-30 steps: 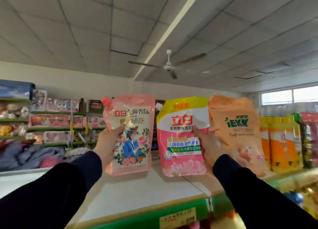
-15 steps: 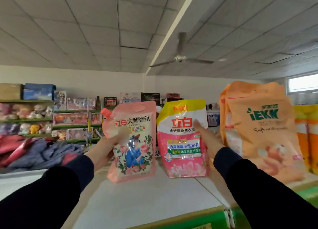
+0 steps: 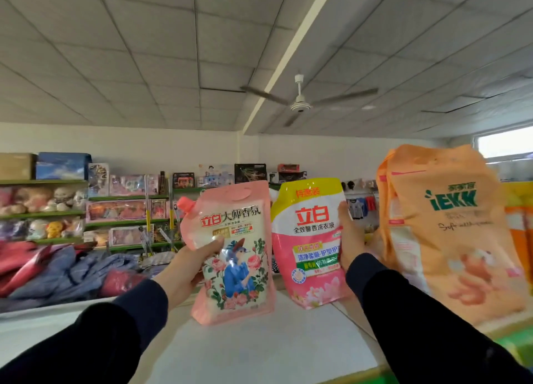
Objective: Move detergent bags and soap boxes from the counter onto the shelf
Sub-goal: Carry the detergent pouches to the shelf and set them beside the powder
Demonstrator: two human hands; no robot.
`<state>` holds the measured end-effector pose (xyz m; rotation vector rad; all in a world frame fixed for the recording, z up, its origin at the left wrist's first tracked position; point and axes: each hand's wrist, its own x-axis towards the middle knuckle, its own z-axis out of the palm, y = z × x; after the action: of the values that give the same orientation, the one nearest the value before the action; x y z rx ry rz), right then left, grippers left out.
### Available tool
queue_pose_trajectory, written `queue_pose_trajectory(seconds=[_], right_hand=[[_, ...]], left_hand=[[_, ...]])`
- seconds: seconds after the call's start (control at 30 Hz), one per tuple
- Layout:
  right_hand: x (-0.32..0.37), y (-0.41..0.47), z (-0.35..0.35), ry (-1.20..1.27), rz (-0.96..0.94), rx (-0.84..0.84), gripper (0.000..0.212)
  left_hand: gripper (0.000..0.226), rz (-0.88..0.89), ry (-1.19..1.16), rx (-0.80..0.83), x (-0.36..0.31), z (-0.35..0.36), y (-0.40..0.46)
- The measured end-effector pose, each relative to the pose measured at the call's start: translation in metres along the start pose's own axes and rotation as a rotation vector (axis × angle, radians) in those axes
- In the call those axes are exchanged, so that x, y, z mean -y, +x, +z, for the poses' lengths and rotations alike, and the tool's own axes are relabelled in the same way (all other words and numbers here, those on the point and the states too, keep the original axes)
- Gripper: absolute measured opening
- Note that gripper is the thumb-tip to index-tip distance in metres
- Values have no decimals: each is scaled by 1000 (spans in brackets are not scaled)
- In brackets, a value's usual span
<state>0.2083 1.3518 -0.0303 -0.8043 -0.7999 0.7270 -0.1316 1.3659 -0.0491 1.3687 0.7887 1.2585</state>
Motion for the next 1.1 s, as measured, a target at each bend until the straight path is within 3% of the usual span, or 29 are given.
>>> queue_pose_trajectory(seconds=[0.13,0.27,0.47,0.63,0.77,0.97,1.1], right_hand=[[2,5,-14,-85,-96,-23,51],[18,5,-6,-49,-151,67,28],[1,12,6,170,-86,52,24],[-5,18,-14,-126,-11,4,47],[-3,16,-11,-241,1,45,50],[-2,16,-17,-165,-15,51,30],[-2,16,-19,-140,3,75,34]], left_hand=[[49,46,19,-63,-10,-6,4],[43,39,-25,-94,-18,0,5],[40,45,-68,-123,-12,3,9],[47,20,-35,-47,-19,-2,5],[40,44,-7,-77,-15,-4,1],[36,85,131,-108,-20,-9,13],[49,48,150,-58,-14,-14,10]])
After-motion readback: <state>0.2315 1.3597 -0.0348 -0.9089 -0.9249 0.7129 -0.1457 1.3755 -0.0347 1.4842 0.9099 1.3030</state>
